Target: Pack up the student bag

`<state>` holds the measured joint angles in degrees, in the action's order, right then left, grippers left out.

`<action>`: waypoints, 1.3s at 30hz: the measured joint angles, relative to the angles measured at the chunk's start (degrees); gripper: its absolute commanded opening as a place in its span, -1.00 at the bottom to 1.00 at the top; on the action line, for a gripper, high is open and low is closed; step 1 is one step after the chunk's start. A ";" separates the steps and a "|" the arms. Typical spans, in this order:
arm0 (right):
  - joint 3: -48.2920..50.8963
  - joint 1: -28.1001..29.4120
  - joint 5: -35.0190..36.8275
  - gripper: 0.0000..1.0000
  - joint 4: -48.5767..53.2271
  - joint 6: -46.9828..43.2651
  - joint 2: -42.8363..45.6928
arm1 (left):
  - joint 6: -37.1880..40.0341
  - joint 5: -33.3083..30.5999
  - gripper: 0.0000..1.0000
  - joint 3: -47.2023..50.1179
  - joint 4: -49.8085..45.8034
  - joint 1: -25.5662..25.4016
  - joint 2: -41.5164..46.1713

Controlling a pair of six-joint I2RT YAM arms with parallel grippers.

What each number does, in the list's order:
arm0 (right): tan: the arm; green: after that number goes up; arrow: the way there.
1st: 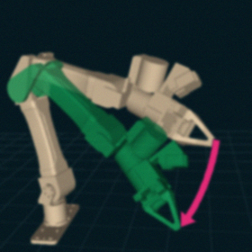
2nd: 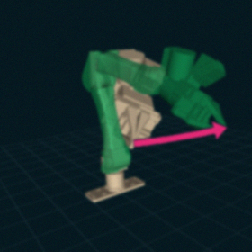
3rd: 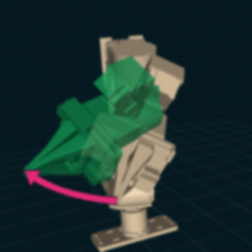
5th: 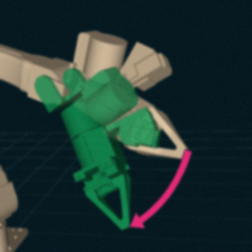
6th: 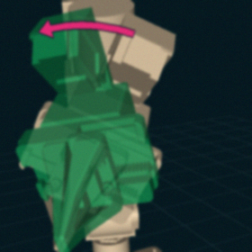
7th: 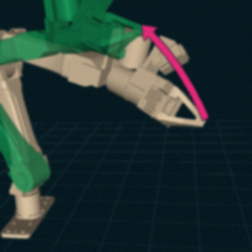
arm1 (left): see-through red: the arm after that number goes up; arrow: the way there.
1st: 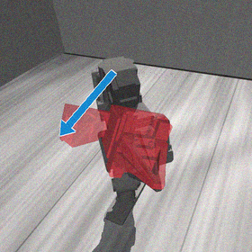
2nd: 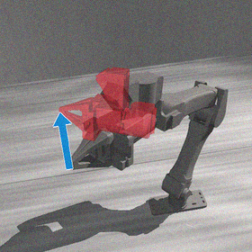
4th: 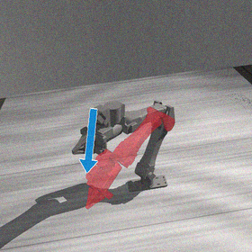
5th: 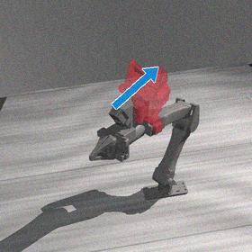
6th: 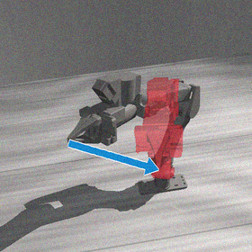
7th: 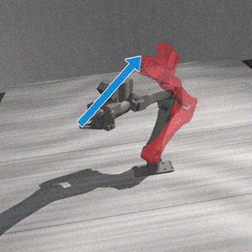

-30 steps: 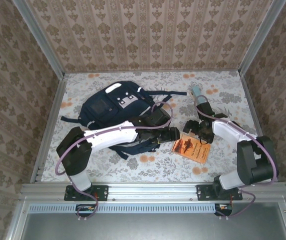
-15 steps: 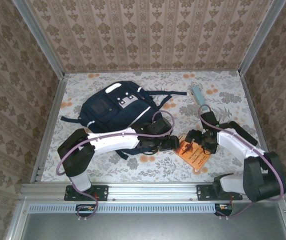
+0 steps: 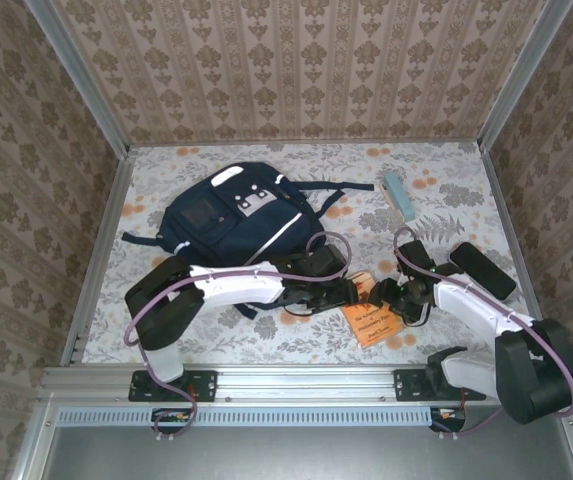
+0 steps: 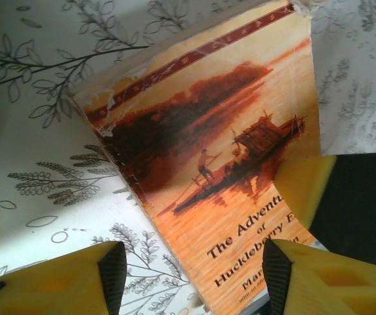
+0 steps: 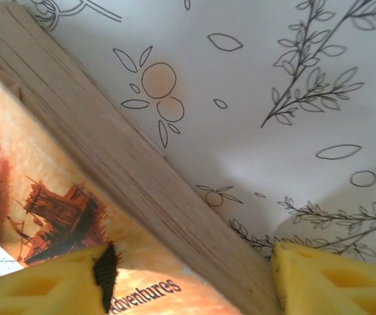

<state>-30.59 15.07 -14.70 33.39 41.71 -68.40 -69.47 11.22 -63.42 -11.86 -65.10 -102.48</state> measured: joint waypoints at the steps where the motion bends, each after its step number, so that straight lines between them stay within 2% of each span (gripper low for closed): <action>1: 0.00 0.09 -0.39 0.16 -0.42 0.28 -0.46 | -0.15 0.00 0.17 0.20 0.02 0.17 -0.33; 11: -0.09 0.20 -3.80 -0.10 -5.73 2.01 -3.67 | -1.46 0.55 0.13 0.44 2.62 0.66 -4.28; 21: -0.22 0.20 -5.29 -0.17 -8.22 2.69 -5.11 | -1.57 1.75 0.02 0.98 5.35 1.29 -4.94; 29: -0.35 -1.09 -6.58 -0.18 -8.92 2.62 -5.92 | -1.92 6.16 -0.08 7.13 15.50 3.19 -3.26; 39: 0.13 -7.78 -10.64 -0.29 -11.41 2.08 -6.08 | -4.00 8.35 -0.15 8.72 28.24 4.13 -3.37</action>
<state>-30.46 7.29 -25.34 21.98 43.79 -74.48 -73.47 19.57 -54.70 16.38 -60.97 -105.84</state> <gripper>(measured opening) 0.360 0.434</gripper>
